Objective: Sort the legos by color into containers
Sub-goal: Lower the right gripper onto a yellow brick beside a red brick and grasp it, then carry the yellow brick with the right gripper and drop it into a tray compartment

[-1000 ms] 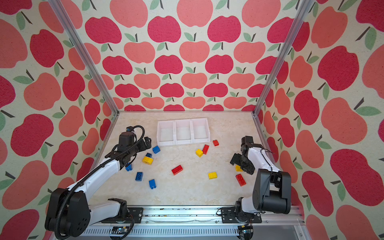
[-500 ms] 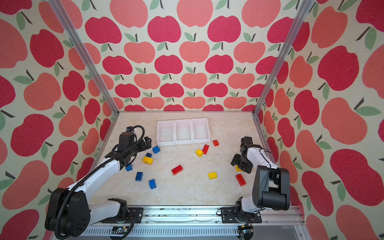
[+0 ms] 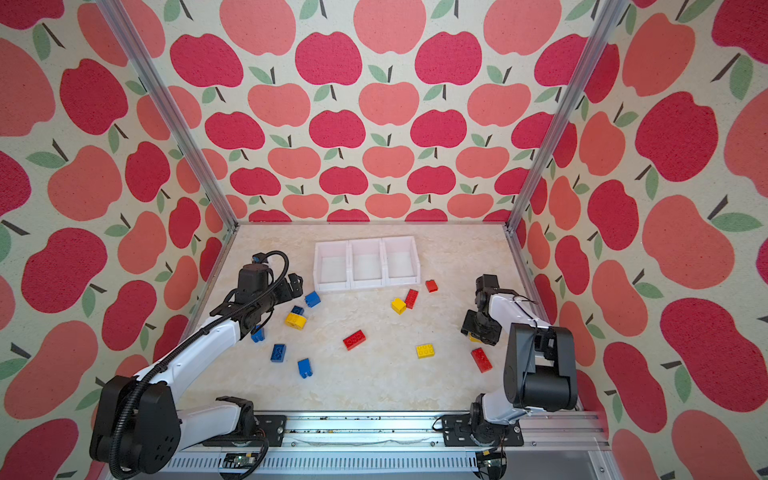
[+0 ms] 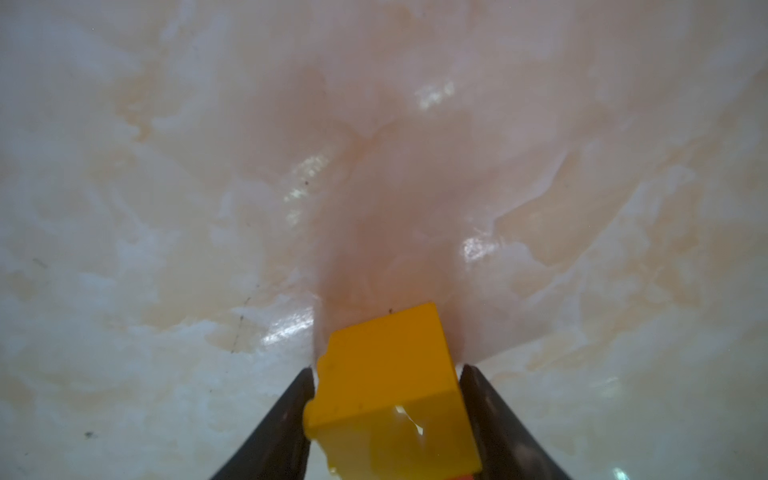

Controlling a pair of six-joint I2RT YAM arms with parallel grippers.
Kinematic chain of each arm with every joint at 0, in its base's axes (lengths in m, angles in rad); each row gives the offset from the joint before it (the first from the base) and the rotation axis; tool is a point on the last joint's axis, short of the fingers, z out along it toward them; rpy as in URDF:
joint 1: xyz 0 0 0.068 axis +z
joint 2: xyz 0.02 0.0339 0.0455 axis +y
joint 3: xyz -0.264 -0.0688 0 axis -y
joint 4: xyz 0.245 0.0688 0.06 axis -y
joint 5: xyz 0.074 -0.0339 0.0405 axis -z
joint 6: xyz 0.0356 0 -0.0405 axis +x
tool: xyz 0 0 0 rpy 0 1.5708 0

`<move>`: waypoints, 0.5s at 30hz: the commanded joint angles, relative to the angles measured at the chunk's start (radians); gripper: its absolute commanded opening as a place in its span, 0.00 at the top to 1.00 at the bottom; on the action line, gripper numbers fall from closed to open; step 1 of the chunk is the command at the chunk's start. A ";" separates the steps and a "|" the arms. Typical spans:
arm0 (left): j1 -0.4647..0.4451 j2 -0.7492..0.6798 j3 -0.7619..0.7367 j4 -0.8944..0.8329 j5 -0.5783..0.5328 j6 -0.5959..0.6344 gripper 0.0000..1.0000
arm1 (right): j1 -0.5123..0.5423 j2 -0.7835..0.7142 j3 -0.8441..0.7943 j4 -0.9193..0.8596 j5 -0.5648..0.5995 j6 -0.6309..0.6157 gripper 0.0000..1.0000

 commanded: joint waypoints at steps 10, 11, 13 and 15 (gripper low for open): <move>-0.005 -0.011 -0.010 -0.025 -0.005 -0.008 0.01 | 0.039 0.017 0.001 -0.011 0.054 -0.017 0.60; -0.005 -0.013 -0.010 -0.026 -0.005 -0.007 0.01 | 0.042 0.016 0.003 -0.014 0.057 -0.018 0.61; -0.006 -0.014 -0.009 -0.028 -0.007 -0.008 0.01 | 0.048 0.006 0.007 -0.022 0.066 -0.018 0.63; -0.005 -0.018 -0.011 -0.028 -0.006 -0.010 0.01 | 0.062 -0.012 0.017 -0.036 0.081 -0.019 0.65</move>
